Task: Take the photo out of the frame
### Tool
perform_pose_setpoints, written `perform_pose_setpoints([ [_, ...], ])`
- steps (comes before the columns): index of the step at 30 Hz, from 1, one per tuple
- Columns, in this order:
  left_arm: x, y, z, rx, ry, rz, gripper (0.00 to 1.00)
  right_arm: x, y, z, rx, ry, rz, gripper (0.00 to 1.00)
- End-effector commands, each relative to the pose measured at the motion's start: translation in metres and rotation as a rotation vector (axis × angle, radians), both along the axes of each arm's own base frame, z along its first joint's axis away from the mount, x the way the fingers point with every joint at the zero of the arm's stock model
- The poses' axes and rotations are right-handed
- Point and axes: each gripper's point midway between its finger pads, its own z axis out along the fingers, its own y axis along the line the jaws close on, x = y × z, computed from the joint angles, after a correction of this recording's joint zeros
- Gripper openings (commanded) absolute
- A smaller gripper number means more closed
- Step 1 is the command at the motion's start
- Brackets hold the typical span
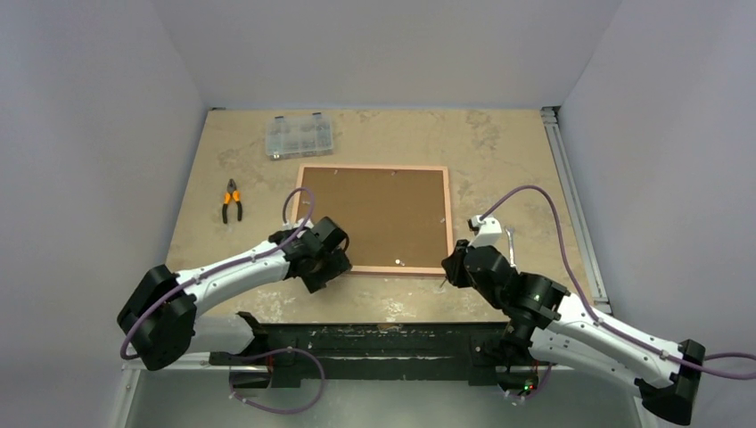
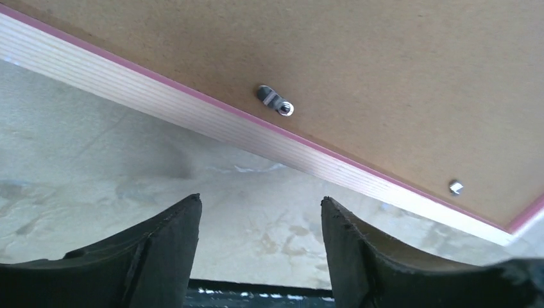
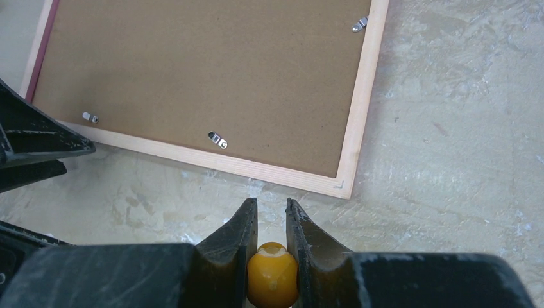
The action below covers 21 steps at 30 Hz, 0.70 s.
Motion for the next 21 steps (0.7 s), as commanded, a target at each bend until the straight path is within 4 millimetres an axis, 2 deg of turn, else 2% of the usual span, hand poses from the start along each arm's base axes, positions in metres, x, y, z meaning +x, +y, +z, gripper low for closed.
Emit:
perform_pose_setpoints([
  [1,0.008,-0.021,0.025,-0.134,0.005,0.057,0.69,0.006,0.013,0.015,0.044,-0.035,0.020,0.00],
  [4,0.013,-0.040,0.032,-0.225,0.052,0.147,0.71,0.006,0.013,0.015,0.040,-0.036,0.022,0.00],
  [8,0.017,-0.068,0.029,-0.352,0.161,0.327,0.69,0.006,0.012,0.016,0.046,-0.040,0.022,0.00],
  [12,0.034,-0.085,0.029,-0.379,0.145,0.390,0.69,0.005,0.010,0.020,0.057,-0.048,0.014,0.00],
  [14,0.039,-0.091,0.021,-0.368,0.167,0.409,0.69,0.005,0.008,0.022,0.061,-0.054,0.011,0.00],
  [17,0.035,-0.099,0.007,-0.354,0.223,0.423,0.58,0.004,0.006,0.023,0.057,-0.055,0.008,0.00],
  [21,0.025,-0.095,-0.014,-0.300,0.272,0.468,0.51,0.003,0.003,0.023,0.058,-0.057,0.003,0.00],
])
